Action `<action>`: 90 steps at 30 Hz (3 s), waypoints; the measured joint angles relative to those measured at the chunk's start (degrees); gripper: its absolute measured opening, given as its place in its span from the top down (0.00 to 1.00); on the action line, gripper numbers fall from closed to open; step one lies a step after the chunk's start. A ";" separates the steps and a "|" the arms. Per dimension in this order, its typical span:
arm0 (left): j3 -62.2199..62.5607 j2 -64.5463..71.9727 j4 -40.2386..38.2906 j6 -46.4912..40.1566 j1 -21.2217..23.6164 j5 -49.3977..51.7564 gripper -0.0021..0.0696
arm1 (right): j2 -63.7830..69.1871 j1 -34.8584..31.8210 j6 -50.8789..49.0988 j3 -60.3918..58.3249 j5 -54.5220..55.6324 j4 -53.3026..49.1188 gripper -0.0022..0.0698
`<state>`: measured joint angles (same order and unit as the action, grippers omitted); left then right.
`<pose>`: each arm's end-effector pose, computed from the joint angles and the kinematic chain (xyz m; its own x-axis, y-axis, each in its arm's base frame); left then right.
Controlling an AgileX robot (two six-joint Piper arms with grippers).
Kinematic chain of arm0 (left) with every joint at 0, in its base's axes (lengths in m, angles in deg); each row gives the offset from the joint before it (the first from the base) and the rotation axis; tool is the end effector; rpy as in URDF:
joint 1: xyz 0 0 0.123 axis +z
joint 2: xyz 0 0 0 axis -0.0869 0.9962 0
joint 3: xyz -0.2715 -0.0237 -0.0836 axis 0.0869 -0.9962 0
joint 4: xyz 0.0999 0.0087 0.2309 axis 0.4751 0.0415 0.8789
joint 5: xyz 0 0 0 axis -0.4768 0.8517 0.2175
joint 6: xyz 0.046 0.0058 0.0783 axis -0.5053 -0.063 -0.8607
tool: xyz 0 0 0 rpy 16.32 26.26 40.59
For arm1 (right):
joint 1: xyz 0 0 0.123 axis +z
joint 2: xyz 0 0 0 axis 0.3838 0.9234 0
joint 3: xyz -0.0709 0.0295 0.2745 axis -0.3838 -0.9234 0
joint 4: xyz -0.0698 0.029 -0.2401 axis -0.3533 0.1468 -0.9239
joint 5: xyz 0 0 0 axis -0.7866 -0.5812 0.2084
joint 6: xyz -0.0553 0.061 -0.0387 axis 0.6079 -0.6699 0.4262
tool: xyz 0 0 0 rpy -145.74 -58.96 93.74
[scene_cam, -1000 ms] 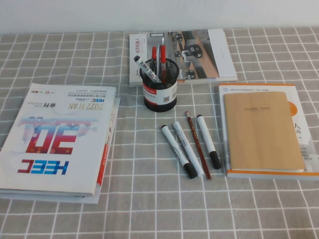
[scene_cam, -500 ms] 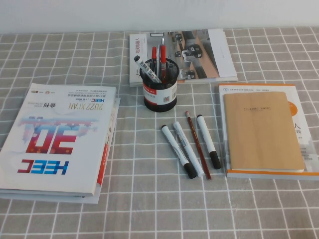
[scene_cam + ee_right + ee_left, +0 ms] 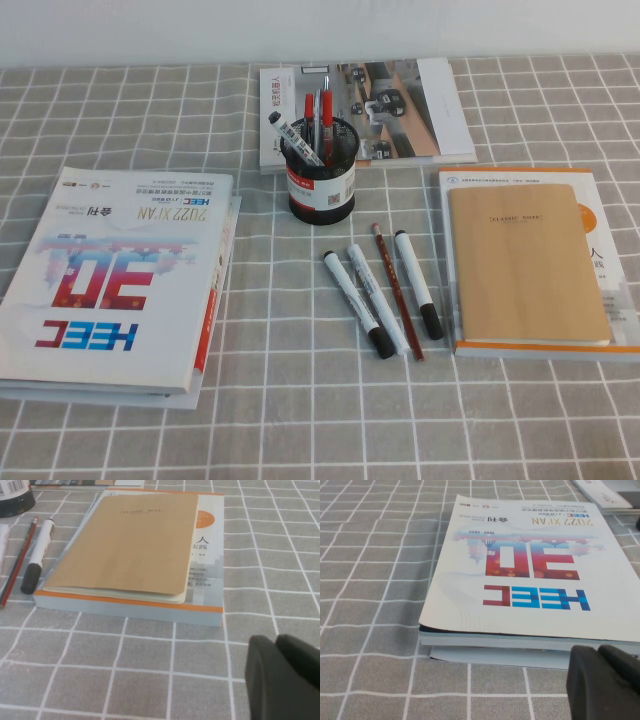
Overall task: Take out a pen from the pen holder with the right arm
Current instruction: 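Take a marker out of the pen holder and lay it on the table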
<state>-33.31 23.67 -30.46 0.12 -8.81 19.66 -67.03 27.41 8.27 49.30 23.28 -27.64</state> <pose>0.0516 -0.0054 0.1702 -0.2974 0.0402 -0.9539 0.0935 0.9955 0.0128 0.0521 0.0076 0.1703 -0.3090 0.0108 -0.9510 -0.1058 0.9933 0.0457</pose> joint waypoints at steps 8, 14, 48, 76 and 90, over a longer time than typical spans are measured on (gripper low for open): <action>0.00 0.00 0.00 0.00 0.00 0.00 0.98 | 0.00 0.00 0.00 0.00 0.10 0.90 0.99; 0.00 0.00 0.00 0.00 0.00 0.00 0.98 | 0.00 0.00 0.00 0.00 1.94 1.94 0.99; 0.00 0.00 0.00 0.00 0.00 0.00 0.98 | 9.13 0.00 0.54 11.57 1.99 30.05 0.99; 0.00 0.00 0.00 0.00 0.00 0.00 0.98 | 57.66 5.85 24.18 40.72 -19.21 26.43 0.99; 0.00 0.00 0.00 0.00 0.00 0.00 0.98 | 79.45 28.40 5.13 60.07 -12.11 3.51 0.99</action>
<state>-33.31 23.67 -30.46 0.12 -8.81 19.66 12.42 55.81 13.40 109.37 11.17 -24.13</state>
